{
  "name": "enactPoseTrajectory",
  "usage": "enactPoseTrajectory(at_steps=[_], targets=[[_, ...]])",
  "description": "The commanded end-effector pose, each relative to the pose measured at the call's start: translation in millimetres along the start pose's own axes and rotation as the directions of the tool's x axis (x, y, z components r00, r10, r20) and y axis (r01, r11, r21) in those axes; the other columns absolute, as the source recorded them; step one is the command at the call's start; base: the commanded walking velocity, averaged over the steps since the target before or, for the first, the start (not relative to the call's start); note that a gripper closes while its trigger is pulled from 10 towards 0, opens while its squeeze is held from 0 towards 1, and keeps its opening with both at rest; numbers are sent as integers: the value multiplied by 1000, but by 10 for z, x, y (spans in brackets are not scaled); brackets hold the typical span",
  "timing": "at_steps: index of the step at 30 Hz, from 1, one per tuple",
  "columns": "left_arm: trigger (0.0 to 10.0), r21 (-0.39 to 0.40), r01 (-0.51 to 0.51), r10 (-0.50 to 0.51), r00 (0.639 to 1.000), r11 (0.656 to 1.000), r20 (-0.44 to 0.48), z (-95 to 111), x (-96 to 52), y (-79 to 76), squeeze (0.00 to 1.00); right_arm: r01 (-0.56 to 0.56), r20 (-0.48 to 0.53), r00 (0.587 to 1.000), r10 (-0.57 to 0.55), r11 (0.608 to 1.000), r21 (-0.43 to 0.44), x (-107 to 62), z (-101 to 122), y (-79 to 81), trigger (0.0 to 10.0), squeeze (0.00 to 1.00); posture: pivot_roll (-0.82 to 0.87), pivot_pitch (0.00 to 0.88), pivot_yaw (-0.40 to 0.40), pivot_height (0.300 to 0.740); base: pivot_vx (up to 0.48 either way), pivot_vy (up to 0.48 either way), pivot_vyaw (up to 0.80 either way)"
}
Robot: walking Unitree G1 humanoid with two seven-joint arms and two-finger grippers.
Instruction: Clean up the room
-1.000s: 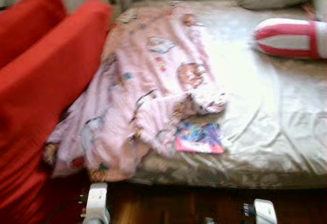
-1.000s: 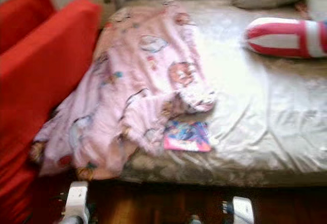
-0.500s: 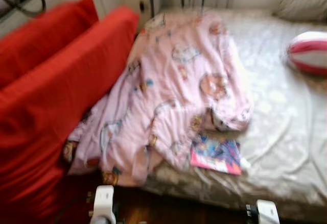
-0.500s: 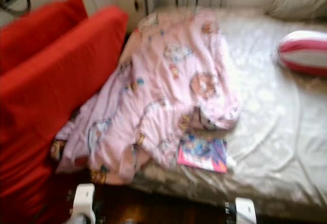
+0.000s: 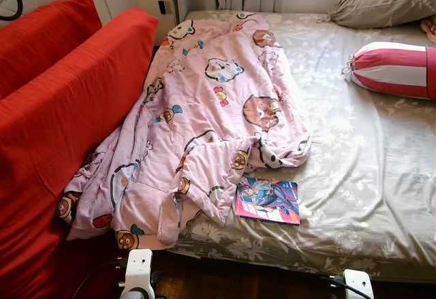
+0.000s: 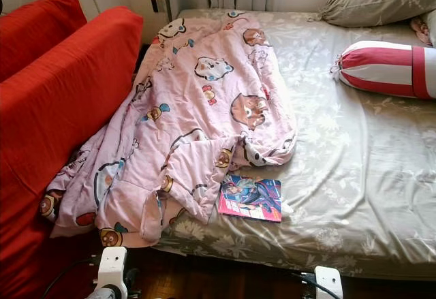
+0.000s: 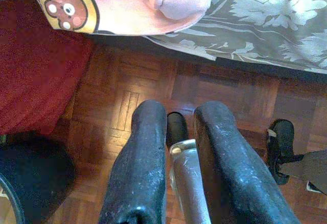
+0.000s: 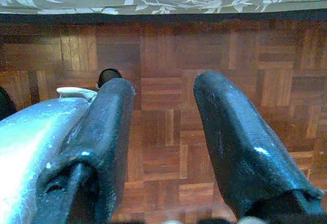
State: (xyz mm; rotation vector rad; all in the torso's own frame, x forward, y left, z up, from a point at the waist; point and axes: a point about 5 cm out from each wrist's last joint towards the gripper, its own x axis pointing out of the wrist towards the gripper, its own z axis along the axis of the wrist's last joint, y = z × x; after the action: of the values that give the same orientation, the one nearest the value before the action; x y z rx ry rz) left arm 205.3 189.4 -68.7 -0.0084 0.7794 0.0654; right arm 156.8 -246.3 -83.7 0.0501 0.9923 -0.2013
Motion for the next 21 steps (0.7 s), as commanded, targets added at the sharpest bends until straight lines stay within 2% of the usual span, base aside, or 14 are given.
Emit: enactPoseTrajectory(at_steps=[1,21], targets=[[10000,-74,-62,45,976,995,-214,-374,-162,492,0,-112,-2,994,112,993,23,-57,-227,54,10000,0,5,0,-7,740,0,0,0],[10000,-74,-62,45,976,995,-214,-374,-162,492,0,-112,-2,994,112,993,23,-57,-227,54,10000,0,5,0,-7,740,0,0,0]])
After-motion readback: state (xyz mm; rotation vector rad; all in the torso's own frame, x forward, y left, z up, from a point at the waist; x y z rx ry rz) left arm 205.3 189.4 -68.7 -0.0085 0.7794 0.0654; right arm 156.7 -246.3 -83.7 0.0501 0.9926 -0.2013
